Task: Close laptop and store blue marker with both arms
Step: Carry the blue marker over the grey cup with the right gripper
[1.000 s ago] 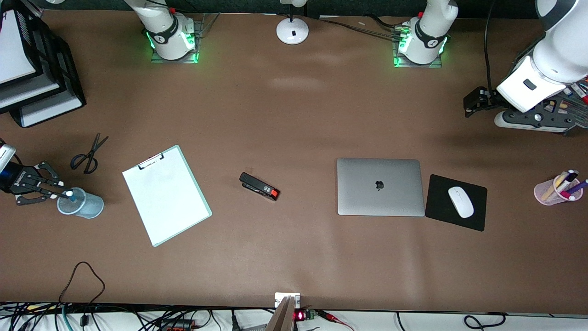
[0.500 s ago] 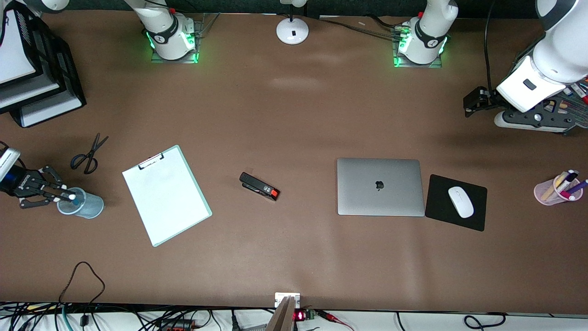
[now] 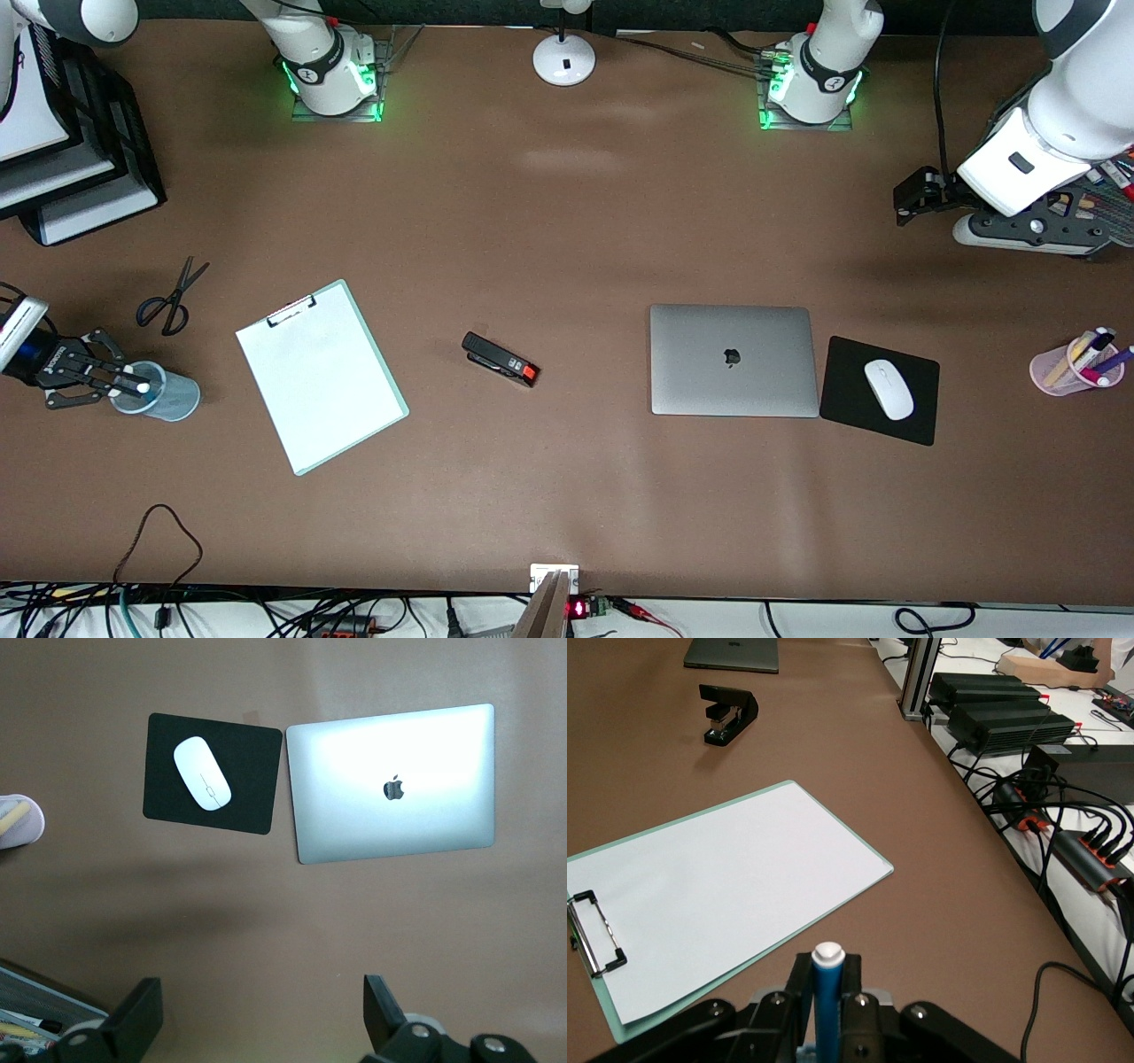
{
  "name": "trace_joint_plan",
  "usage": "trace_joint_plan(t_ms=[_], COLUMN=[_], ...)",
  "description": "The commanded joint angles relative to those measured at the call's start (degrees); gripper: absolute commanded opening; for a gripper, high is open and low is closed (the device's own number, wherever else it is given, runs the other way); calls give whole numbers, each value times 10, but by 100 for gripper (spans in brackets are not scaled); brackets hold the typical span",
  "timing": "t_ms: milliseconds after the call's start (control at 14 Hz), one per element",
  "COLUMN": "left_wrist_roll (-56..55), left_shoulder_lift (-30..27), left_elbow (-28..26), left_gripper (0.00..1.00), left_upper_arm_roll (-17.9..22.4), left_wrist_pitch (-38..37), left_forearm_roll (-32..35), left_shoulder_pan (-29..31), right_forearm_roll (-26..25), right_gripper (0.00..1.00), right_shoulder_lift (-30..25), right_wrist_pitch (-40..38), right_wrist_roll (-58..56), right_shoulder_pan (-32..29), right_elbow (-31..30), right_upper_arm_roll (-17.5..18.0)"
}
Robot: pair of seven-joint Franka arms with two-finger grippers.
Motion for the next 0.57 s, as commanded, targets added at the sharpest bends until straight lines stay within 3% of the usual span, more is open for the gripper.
trace_joint_plan(t_ms=[0,500], left_wrist_roll=[-2,-2], left_shoulder_lift=[10,10], left_elbow=[20,20], left_gripper=[100,100], left_upper_arm_roll=[1,1], left_wrist_pitch=[-14,-14], left_forearm_roll=[-12,-12], left_shoulder_pan=[-1,-2], right_forearm_roll=[17,17], right_gripper=[1,1], right_shoulder_lift=[21,42], right_wrist_pitch=[-2,-1], right_wrist_roll=[-21,-37], right_shoulder_pan=[-16,-27], right_elbow=[16,17], right_upper_arm_roll=[7,7])
